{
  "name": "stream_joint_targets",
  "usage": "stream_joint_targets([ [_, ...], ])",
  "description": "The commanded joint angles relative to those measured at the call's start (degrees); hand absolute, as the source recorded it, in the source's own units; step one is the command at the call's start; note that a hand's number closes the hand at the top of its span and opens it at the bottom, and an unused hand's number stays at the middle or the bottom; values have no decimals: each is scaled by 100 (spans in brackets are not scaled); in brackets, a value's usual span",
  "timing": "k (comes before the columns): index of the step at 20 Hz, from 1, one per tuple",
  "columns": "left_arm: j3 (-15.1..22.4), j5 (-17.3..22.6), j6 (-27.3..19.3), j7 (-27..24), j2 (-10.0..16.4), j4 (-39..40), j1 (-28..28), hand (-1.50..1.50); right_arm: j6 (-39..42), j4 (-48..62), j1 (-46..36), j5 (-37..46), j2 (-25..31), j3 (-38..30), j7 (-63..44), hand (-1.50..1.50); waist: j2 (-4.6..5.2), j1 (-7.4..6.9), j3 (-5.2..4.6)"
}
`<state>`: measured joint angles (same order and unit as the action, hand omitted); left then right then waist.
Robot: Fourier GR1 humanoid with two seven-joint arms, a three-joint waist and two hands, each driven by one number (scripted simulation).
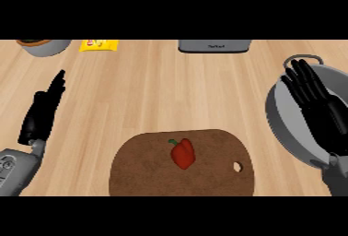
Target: Pick the bell pepper from the cutting board and place it in the pot
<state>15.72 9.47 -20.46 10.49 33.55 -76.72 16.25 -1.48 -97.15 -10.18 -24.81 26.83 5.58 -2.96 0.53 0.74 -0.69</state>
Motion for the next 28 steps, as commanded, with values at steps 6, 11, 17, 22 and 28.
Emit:
stream_joint_targets([
  [6,-176,565,121,-703,-875,-887,849,0,2470,5,-1817,-978,-377,1263,165,150,111,-1217,48],
  [11,-320,1006,254,-804,-1243,-909,832,0,3232,917,-2419,1016,509,1286,1760,-150,194,-847,85],
  [17,-414,989,258,-1034,-1285,-847,658,0,4163,1804,-3036,1863,626,1314,3857,-150,136,-639,90],
  [22,-511,991,263,-1161,-1272,-902,380,0,3913,2308,-3641,3259,797,1978,4547,-150,69,-554,77],
  [28,-620,978,202,-1125,-1342,-811,436,0,3442,2508,-4098,4390,635,3093,4782,-150,12,-368,72],
])
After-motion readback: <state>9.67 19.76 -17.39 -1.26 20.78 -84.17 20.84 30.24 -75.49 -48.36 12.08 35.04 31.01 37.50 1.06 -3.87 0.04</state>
